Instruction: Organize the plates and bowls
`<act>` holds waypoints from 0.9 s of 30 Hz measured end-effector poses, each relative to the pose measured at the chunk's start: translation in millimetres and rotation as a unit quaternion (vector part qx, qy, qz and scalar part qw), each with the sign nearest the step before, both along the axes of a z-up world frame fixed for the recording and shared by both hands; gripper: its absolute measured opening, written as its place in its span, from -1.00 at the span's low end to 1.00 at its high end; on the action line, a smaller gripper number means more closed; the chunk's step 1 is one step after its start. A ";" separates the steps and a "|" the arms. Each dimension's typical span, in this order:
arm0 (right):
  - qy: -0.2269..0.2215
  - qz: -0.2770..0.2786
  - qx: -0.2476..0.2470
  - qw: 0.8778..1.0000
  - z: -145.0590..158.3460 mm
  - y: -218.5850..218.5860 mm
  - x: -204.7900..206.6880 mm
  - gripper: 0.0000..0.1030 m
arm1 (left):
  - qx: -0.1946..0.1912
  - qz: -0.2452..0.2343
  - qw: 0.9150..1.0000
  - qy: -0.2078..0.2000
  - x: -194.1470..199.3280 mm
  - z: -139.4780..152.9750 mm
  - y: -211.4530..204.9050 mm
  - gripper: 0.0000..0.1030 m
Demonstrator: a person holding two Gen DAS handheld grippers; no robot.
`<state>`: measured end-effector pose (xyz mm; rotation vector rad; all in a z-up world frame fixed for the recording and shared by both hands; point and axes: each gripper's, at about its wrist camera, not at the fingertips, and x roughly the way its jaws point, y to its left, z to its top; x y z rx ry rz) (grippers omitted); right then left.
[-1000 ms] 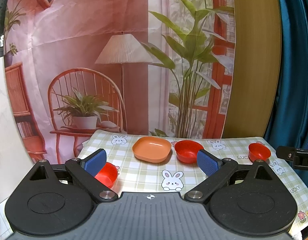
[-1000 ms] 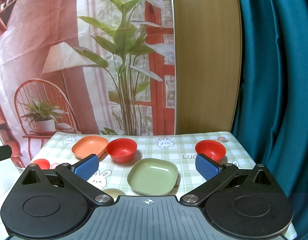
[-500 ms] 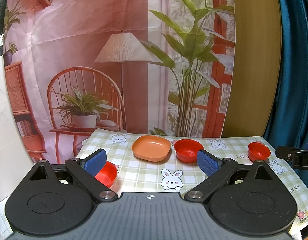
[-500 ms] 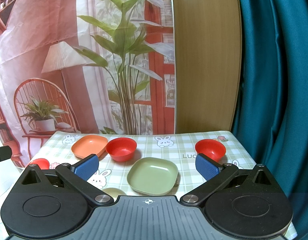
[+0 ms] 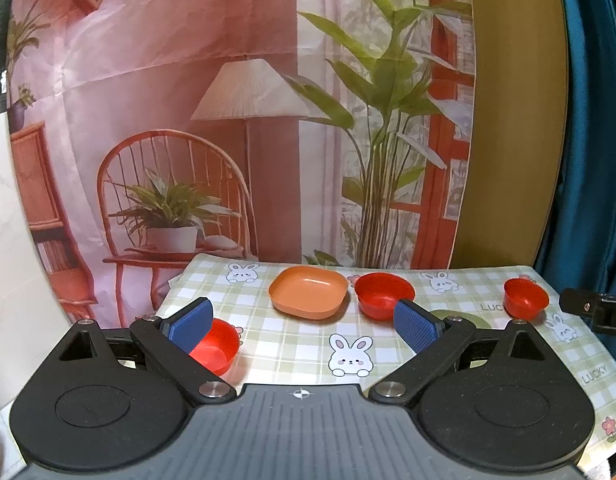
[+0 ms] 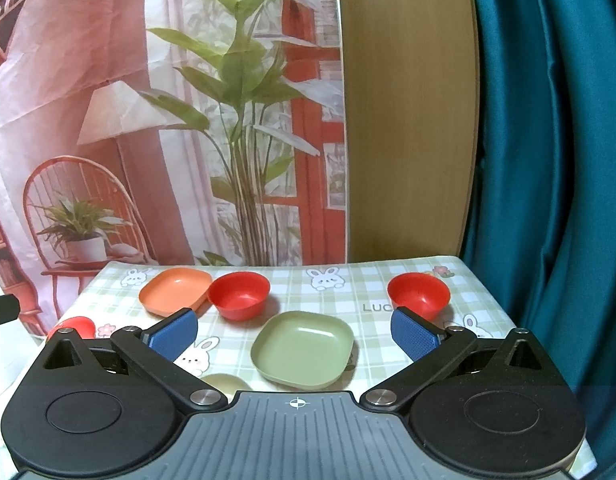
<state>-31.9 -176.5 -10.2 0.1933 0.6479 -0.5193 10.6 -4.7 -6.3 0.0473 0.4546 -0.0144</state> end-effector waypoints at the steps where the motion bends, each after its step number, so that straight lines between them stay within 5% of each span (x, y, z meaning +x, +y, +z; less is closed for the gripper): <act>1: 0.000 0.000 0.000 1.000 -1.0 -0.9 0.2 1.00 | 0.002 -0.002 1.000 -0.002 1.9 0.7 0.0 0.91; 14: -0.030 0.029 0.000 0.999 4.1 -56.2 32.6 1.00 | 0.031 -0.026 0.999 -0.027 65.1 16.6 7.8 0.90; 27: -0.040 0.069 0.025 0.997 -34.7 -106.3 75.6 1.00 | 0.024 -0.011 1.000 0.016 134.5 -0.2 41.0 0.86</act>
